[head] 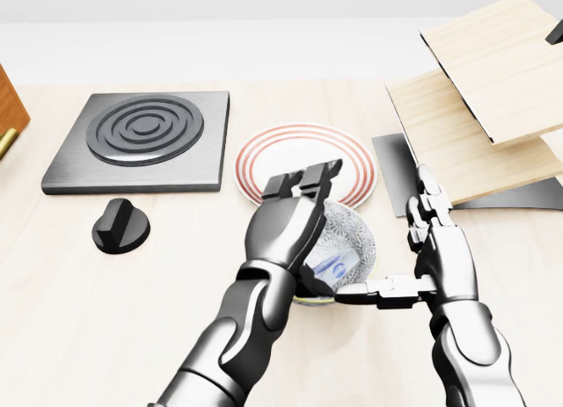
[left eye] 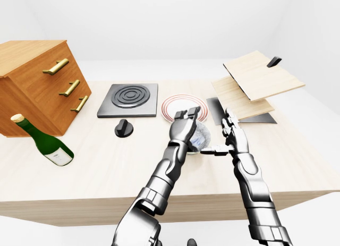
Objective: Pick up the cream cheese and put it in the bowl.
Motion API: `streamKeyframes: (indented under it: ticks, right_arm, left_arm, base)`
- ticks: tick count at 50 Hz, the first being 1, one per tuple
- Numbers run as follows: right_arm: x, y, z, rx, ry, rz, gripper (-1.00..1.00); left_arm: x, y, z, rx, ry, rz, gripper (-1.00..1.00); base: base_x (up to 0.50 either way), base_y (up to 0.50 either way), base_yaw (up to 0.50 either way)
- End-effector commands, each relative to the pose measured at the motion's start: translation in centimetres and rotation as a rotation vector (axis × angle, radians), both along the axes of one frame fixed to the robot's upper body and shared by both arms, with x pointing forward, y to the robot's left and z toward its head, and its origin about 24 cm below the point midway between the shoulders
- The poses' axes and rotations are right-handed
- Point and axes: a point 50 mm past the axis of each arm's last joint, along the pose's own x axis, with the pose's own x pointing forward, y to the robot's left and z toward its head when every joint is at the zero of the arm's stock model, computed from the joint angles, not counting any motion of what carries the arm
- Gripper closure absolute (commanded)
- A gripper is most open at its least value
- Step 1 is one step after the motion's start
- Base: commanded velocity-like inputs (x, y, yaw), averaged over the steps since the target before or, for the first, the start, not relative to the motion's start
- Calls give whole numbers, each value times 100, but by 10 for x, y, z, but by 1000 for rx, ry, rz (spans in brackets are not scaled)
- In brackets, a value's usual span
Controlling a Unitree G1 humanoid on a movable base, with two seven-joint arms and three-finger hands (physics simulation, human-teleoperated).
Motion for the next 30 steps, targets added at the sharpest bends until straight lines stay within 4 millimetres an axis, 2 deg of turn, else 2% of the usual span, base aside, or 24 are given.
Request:
streamKeyframes:
  ticks: [1, 15, 20, 24, 27, 28, 30]
  right_arm:
    - [2, 1, 2, 4, -8, 3, -100]
    - [2, 2, 3, 3, -13, 4, -100]
    - [0, 3, 10, -2, -41, 6, -100]
    - [-4, 3, 28, -18, -123, 6, -100]
    - [-14, 0, 59, -29, -260, -5, -100]
    - [-22, -1, 81, -43, -357, -10, -100]
    - [-30, -1, 100, -52, -444, -9, -100]
  left_arm:
    - [1, 2, 15, -32, -27, 53, -100]
    - [-3, 0, 20, -37, -47, 36, -100]
    - [-8, 10, 28, -81, -57, 42, -100]
    - [-12, 25, 41, -143, -88, 51, -100]
    - [-16, 40, 60, -234, -125, 51, -100]
    - [-19, 52, 75, -302, -166, 56, -100]
    - [-22, 64, 91, -363, -211, 49, -100]
  base:
    - [0, 0, 0]
    - [0, 0, 0]
    - [0, 0, 0]
    - [0, 0, 0]
    - [0, 0, 0]
    - [0, 0, 0]
    - [0, 0, 0]
